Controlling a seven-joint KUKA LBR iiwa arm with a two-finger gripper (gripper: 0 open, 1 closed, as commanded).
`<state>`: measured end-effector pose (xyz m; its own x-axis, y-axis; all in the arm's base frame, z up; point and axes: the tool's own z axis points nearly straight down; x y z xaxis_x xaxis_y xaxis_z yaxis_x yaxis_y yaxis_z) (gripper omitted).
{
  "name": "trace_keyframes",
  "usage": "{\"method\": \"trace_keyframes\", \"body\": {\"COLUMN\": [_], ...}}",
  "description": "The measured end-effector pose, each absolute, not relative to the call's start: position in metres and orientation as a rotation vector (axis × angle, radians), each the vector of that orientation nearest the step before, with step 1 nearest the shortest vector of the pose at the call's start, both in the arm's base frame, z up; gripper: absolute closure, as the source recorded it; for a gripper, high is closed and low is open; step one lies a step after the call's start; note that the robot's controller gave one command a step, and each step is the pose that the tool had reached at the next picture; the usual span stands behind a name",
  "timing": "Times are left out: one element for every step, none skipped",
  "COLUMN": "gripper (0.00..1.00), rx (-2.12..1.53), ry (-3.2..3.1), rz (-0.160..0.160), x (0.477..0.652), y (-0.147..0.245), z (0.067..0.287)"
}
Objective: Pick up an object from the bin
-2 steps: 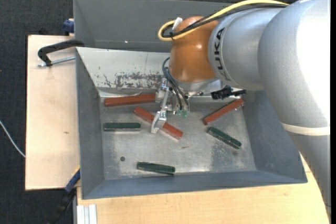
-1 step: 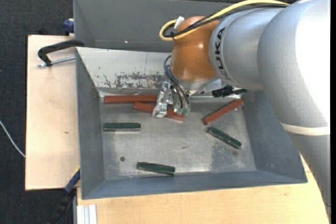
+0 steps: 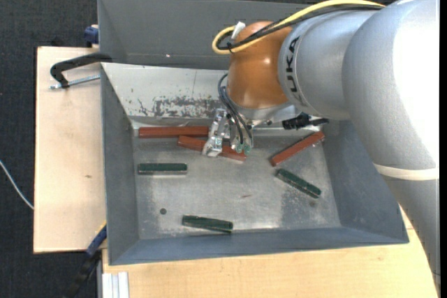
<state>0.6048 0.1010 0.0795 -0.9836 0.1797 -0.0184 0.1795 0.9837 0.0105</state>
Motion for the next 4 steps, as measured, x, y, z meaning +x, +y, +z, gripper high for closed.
{"method": "trace_keyframes", "body": {"gripper": [1.0, 1.0, 1.0, 1.0], "rx": [0.221, 0.361, 0.522, 0.284], "ry": [3.136, 3.113, 3.099, 3.124], "rz": [0.001, 0.005, 0.002, 0.003], "x": [0.589, 0.581, 0.572, 0.603], "y": [0.088, 0.068, 0.052, 0.063], "z": [0.121, 0.148, 0.145, 0.22]}}
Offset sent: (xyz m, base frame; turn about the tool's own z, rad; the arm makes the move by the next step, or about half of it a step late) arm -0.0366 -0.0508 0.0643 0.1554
